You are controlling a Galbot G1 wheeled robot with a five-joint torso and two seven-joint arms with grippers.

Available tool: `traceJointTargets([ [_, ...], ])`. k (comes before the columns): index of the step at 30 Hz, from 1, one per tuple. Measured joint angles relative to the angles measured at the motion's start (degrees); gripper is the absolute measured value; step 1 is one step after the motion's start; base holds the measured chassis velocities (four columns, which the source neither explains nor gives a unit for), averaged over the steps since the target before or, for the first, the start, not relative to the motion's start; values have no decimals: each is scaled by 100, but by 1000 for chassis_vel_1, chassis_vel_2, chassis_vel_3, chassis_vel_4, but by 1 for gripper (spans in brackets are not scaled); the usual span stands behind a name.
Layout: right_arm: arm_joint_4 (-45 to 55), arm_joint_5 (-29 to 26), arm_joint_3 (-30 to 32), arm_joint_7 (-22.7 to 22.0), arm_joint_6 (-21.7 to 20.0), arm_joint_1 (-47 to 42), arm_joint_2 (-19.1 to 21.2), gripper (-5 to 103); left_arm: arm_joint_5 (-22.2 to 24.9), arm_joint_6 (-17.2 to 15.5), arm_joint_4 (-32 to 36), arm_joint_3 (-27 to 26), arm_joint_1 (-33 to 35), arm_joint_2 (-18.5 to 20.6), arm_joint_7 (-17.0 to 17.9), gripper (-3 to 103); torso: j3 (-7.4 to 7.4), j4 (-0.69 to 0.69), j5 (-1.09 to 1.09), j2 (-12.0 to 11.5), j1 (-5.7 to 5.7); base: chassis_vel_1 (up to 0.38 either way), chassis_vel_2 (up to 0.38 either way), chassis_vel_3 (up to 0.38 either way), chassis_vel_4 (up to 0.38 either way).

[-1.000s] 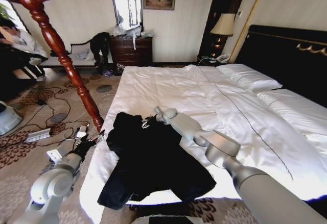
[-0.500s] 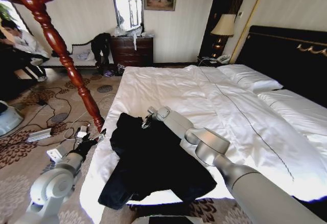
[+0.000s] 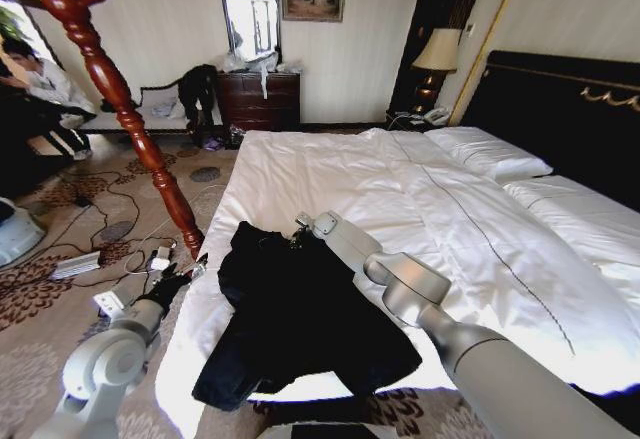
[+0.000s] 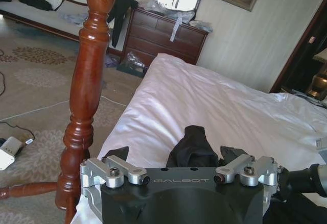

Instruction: Pick up the clothes from the bed and hang them on the clothes hanger.

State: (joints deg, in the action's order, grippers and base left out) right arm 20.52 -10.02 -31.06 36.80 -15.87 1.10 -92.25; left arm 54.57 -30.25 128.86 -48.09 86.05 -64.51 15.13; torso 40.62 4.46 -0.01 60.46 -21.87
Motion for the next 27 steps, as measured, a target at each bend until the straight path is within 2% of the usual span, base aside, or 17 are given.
traceJointTargets([
  [1,0,0,0,0,0,0,0,39,0,0,0,0,0,0,0,100,0,0,0,0,0,0,0,0,0],
  [2,31,15,26,7,3,-1,2,33,-7,-1,-30,21,-15,6,14,100,1,1,0,-1,-1,0,0,0,0],
  [3,70,91,119,13,-1,70,14,17,-17,-1,-92,77,-66,14,64,100,3,0,-1,-3,-3,0,0,0,0],
  [4,74,162,178,14,-1,113,42,12,-19,-2,-104,99,-81,14,86,100,3,-2,-1,-3,-3,0,0,0,0],
  [6,78,238,246,14,-1,156,89,12,-22,-3,-114,118,-93,14,107,100,3,-2,-1,-3,-3,0,0,0,0],
  [9,170,342,419,-1,-31,227,350,2,-30,-11,-137,179,-122,16,149,100,2,2,-1,-3,-3,0,0,0,0],
  [11,267,344,455,-3,-56,228,503,2,-31,-15,-141,199,-136,27,166,100,2,1,0,-3,-3,0,0,0,0],
  [14,592,297,500,-3,-124,139,934,2,-24,-27,-155,269,-191,64,221,100,0,1,2,-3,-2,0,0,0,0],
  [21,997,127,531,-84,-194,-56,1427,2,-19,-72,-181,435,-294,75,286,100,0,1,2,-2,-2,0,0,0,0],
  [23,1164,-317,517,-221,-168,-145,1592,1,-21,-96,-195,529,-347,69,317,100,0,2,1,-2,-1,0,0,0,0],
  [26,1484,-1079,458,-241,-95,-269,1747,15,-24,-119,-217,615,-402,68,333,100,0,2,2,-2,-1,0,0,0,0],
  [27,1484,-1079,458,-241,-95,-269,1747,15,-24,-119,-217,615,-402,68,333,100,0,2,2,-2,-1,0,0,0,0],
])
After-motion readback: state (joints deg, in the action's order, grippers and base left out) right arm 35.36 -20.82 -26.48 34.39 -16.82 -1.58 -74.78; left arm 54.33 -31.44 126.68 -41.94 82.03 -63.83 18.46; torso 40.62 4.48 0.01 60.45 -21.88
